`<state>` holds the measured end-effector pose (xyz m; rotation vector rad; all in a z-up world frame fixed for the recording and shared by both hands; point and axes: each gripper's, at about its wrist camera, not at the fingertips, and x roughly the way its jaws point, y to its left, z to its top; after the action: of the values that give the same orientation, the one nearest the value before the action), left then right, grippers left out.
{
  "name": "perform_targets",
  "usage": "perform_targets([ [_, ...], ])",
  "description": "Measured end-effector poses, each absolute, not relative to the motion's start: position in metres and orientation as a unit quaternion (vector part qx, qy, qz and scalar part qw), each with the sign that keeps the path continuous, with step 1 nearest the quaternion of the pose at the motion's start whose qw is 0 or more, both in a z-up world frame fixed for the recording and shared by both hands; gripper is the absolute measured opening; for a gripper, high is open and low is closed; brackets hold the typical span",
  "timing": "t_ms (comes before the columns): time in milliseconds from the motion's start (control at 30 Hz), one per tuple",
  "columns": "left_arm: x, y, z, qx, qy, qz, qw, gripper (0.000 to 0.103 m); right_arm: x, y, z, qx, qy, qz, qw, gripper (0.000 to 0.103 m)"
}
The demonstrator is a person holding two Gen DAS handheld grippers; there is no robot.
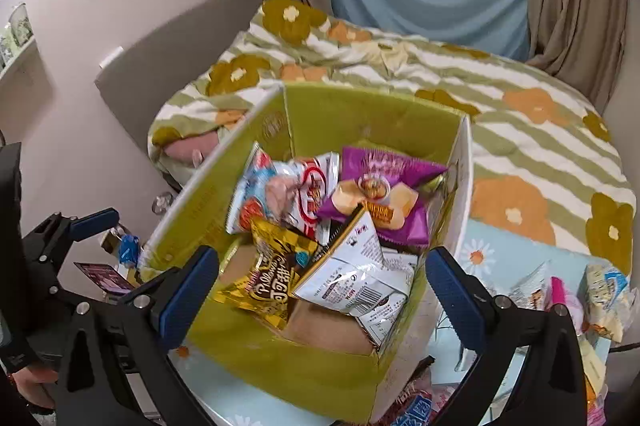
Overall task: Organize snacks
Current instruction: 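Carry both bags into the yellow-green box and release them inside, then move both grippers back toward the remaining snacks on the table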
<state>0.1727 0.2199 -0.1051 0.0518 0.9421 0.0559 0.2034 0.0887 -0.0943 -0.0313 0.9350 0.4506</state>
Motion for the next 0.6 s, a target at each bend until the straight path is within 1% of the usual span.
perform_targets([
  [200,0.163,0.201,-0.077,0.026,0.423,-0.011,0.906,0.103,0.180,0.069,-0.060,-0.020,0.413,0.181,0.892,0.103],
  [400,0.162,0.155,-0.062,0.042,0.402,-0.085,0.911,0.103,0.146,0.029,-0.036,-0.006,0.389,0.116,0.914,0.103],
  [600,0.159,0.100,-0.058,0.062,0.390,-0.148,0.907,0.103,0.114,-0.029,-0.026,0.000,0.387,0.044,0.921,0.103],
])
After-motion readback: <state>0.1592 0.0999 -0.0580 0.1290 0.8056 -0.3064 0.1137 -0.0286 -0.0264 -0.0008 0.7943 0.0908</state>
